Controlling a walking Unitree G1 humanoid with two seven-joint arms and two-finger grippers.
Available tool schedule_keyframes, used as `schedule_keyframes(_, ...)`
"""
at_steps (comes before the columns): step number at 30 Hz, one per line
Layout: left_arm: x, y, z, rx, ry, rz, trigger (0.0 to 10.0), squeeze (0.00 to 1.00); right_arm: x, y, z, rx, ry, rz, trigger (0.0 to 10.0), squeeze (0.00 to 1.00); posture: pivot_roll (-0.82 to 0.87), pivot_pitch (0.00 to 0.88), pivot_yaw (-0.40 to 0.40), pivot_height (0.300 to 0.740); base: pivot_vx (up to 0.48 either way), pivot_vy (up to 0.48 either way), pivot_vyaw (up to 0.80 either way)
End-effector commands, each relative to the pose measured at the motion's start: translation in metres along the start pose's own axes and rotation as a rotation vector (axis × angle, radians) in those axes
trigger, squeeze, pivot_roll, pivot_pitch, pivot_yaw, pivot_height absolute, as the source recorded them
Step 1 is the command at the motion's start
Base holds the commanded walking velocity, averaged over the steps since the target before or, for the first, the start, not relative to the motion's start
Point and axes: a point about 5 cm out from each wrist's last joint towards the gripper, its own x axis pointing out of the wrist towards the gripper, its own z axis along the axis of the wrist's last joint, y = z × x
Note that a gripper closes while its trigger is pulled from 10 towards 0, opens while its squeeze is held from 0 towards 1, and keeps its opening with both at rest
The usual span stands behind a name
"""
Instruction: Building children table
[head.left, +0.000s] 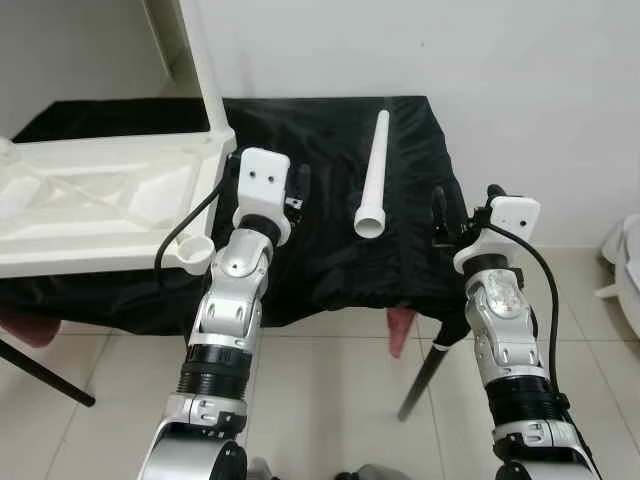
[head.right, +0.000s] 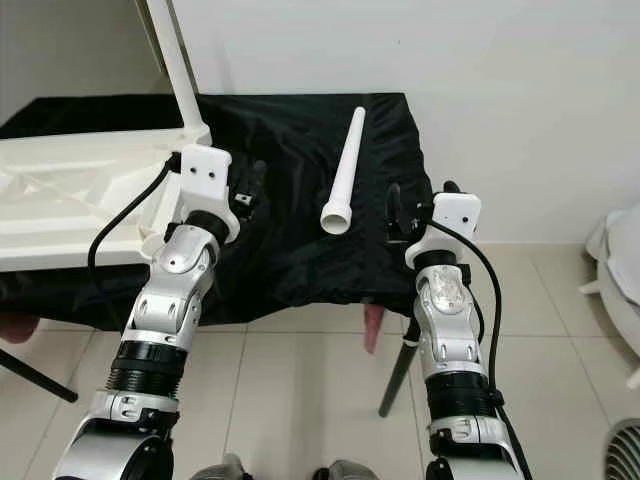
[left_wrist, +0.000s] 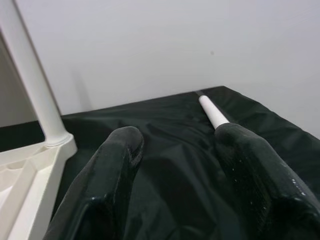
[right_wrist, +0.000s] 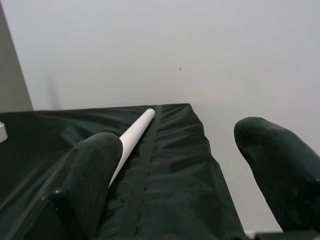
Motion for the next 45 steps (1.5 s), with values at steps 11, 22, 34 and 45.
schedule_keyframes(11,0.002,0.007,-0.002,-0.052,0.025,0.07,10.0,0.0,0.0,-0.005,-0.006,-0.009,0.034,-0.018,10.0,0.0,-0.05,0.0,0.023,0.74,0.0,0.056,0.0)
schedule_keyframes(22,0.005,0.007,0.0,-0.059,0.026,0.066,10.0,0.0,0.002,-0.004,-0.006,-0.008,0.035,-0.032,10.0,0.0,-0.05,0.0,0.033,0.74,0.0,0.386,0.0)
schedule_keyframes(34,0.008,0.006,0.003,0.01,0.008,0.057,10.0,0.0,0.003,-0.007,-0.007,-0.012,0.044,-0.053,10.0,0.0,-0.06,0.0,0.037,0.74,0.0,0.07,0.0)
schedule_keyframes(45,0.008,0.006,0.005,0.08,-0.004,0.046,10.0,0.0,0.008,-0.009,-0.007,-0.035,0.054,-0.077,10.0,0.0,-0.05,0.0,0.038,0.74,0.0,0.0,0.0)
